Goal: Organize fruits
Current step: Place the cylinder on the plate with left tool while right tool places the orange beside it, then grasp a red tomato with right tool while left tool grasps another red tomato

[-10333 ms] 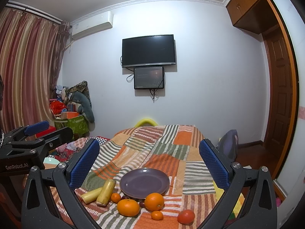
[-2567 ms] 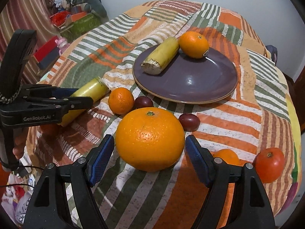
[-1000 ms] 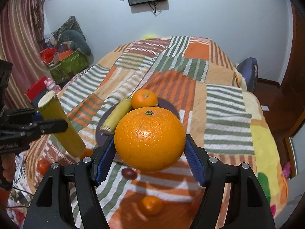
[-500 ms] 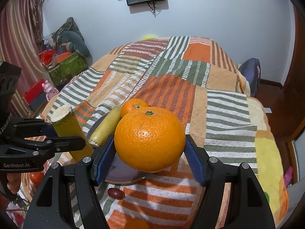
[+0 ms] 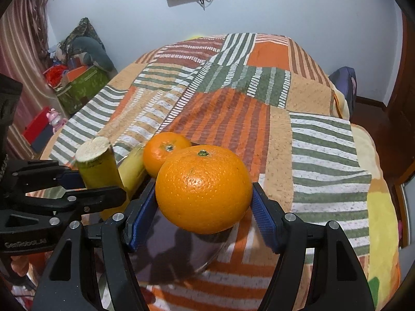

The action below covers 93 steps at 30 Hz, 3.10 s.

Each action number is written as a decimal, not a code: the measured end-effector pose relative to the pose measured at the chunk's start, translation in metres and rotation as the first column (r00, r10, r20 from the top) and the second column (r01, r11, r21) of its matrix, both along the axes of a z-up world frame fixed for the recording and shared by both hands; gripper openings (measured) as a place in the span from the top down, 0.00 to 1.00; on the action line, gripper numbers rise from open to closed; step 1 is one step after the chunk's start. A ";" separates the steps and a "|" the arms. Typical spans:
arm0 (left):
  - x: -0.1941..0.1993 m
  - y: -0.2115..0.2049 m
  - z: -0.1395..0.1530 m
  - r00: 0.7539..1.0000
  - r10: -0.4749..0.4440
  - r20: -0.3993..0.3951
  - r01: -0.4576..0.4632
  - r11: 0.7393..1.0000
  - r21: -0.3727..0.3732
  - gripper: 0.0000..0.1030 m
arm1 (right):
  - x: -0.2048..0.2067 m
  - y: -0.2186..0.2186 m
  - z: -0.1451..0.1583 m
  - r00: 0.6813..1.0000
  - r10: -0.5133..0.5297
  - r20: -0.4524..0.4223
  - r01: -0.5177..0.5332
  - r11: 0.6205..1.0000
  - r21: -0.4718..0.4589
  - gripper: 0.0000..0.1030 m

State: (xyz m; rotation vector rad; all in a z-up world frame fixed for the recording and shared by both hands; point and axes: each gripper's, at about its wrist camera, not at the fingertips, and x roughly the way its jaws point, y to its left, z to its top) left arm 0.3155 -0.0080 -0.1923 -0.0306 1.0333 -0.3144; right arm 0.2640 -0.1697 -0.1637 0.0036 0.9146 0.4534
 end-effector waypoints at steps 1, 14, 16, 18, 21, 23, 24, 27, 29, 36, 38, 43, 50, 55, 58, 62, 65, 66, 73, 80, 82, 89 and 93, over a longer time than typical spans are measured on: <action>0.003 0.000 -0.001 1.000 0.002 0.001 -0.002 1.000 -0.002 0.66 | 0.002 0.001 -0.002 1.000 -0.004 -0.003 0.004 1.000 -0.003 0.35; 0.023 0.009 -0.012 0.999 0.041 -0.011 -0.041 0.999 -0.030 0.66 | 0.012 0.010 -0.014 0.999 -0.016 -0.047 0.014 0.999 -0.051 0.35; 0.024 0.012 -0.013 0.999 0.047 -0.012 -0.048 0.998 -0.033 0.65 | 0.012 0.011 -0.014 0.999 -0.017 -0.051 0.014 0.999 -0.053 0.34; 0.025 0.013 -0.014 0.998 0.058 -0.017 -0.058 0.998 -0.031 0.64 | 0.014 0.012 -0.015 0.998 -0.017 -0.057 0.014 0.998 -0.055 0.34; 0.025 0.015 -0.016 0.997 0.069 -0.029 -0.070 0.997 -0.028 0.62 | 0.013 0.014 -0.014 0.998 -0.014 -0.057 0.010 0.997 -0.071 0.34; 0.023 0.015 -0.014 0.997 0.072 -0.019 -0.073 0.997 -0.014 0.61 | 0.012 0.015 -0.014 0.998 -0.006 -0.057 0.001 0.996 -0.084 0.34; 0.022 0.015 -0.012 0.997 0.071 -0.013 -0.071 0.997 -0.010 0.58 | 0.011 0.017 -0.014 0.998 0.000 -0.056 -0.005 0.996 -0.090 0.34; 0.015 0.013 -0.002 0.997 0.079 0.026 -0.079 0.997 -0.003 0.43 | 0.005 0.021 -0.008 0.999 0.030 -0.032 -0.033 0.995 -0.097 0.32; 0.010 0.012 0.005 0.995 0.085 0.053 -0.086 0.996 0.015 0.41 | 0.001 0.023 -0.001 1.000 0.031 0.001 -0.031 0.993 -0.118 0.26; -0.014 0.013 0.034 0.991 0.071 0.112 -0.076 0.996 0.041 0.37 | -0.015 0.018 0.023 0.998 0.026 0.061 -0.019 0.992 -0.122 0.23; -0.026 0.017 0.045 0.987 0.076 0.139 -0.083 0.996 0.045 0.34 | -0.023 0.014 0.032 0.997 0.025 0.079 -0.015 0.993 -0.117 0.23; -0.054 0.030 0.064 0.979 0.094 0.179 -0.105 0.993 0.051 0.31 | -0.047 0.001 0.053 0.991 0.020 0.131 -0.004 0.993 -0.117 0.22; -0.095 0.054 0.070 0.966 0.150 0.209 -0.172 0.981 0.088 0.19 | -0.074 -0.022 0.071 0.986 -0.027 0.166 0.041 0.996 -0.080 0.15; -0.126 0.078 0.061 0.965 0.195 0.177 -0.211 0.975 0.072 0.19 | -0.088 -0.035 0.068 0.986 -0.052 0.161 0.066 0.994 -0.085 0.15; -0.143 0.092 0.052 0.964 0.221 0.148 -0.232 0.970 0.067 0.19 | -0.097 -0.043 0.064 0.986 -0.064 0.154 0.080 0.992 -0.102 0.15; -0.165 0.104 0.037 0.966 0.237 0.102 -0.244 0.968 0.060 0.19 | -0.109 -0.055 0.059 0.986 -0.087 0.142 0.104 0.987 -0.119 0.15; -0.178 0.110 0.023 0.962 0.262 0.081 -0.268 0.961 0.074 0.19 | -0.116 -0.064 0.050 0.988 -0.102 0.120 0.117 0.984 -0.131 0.15; -0.181 0.112 0.019 0.959 0.272 0.075 -0.278 0.958 0.075 0.19 | -0.118 -0.066 0.047 0.988 -0.105 0.110 0.119 0.983 -0.137 0.15; -0.202 0.124 -0.015 0.947 0.321 0.003 -0.320 0.944 0.074 0.27 | -0.127 -0.078 0.016 0.991 -0.131 0.026 0.134 0.978 -0.162 0.15; -0.214 0.136 -0.040 0.930 0.364 -0.058 -0.360 0.930 0.071 0.37 | -0.128 -0.088 -0.011 0.984 -0.172 -0.052 0.160 0.972 -0.174 0.17; -0.215 0.137 -0.047 0.926 0.369 -0.082 -0.364 0.929 0.063 0.42 | -0.127 -0.090 -0.016 0.981 -0.178 -0.072 0.164 0.973 -0.165 0.21; -0.214 0.135 -0.053 0.928 0.363 -0.089 -0.359 0.932 0.059 0.54 | -0.126 -0.089 -0.027 0.981 -0.158 -0.112 0.140 0.978 -0.156 0.49; -0.213 0.137 -0.052 0.927 0.364 -0.092 -0.361 0.931 0.054 0.55 | -0.126 -0.090 -0.027 0.981 -0.159 -0.109 0.141 0.978 -0.154 0.53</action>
